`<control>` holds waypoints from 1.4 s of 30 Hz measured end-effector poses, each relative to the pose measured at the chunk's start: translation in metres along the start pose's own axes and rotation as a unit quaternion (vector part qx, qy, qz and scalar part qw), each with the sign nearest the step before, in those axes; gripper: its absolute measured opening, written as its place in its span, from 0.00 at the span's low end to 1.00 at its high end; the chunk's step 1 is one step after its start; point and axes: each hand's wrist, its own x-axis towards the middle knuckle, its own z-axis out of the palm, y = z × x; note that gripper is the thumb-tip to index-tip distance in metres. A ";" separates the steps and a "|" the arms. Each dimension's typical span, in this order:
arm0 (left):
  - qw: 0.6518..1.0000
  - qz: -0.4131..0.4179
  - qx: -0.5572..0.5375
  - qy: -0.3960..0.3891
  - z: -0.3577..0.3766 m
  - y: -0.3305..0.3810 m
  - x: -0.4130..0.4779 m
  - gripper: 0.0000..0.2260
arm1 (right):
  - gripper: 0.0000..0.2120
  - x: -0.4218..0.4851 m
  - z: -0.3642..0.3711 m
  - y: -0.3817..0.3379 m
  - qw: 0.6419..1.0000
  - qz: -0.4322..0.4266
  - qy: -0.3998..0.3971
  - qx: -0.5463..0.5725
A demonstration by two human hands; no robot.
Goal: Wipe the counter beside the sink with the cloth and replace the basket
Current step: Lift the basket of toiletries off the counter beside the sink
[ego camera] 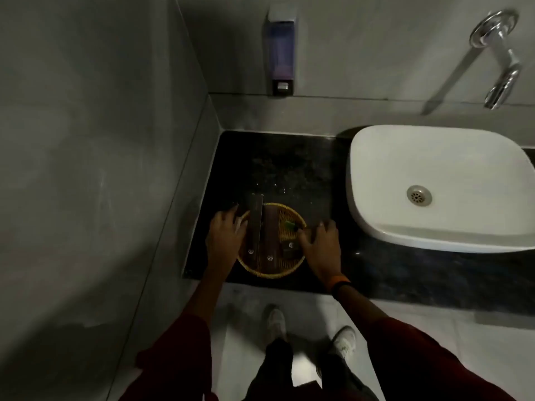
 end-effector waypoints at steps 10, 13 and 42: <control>0.985 -0.121 -0.121 0.006 0.015 -0.011 -0.009 0.11 | 0.16 0.000 0.014 0.005 0.994 0.063 0.058 0.067; 0.985 -0.125 -0.115 -0.008 0.019 -0.006 -0.016 0.12 | 0.15 -0.006 0.005 0.014 0.992 0.064 0.064 0.084; 0.977 -0.075 -0.176 -0.091 0.208 0.252 -0.193 0.06 | 0.13 -0.043 -0.249 0.301 0.991 0.055 0.097 0.077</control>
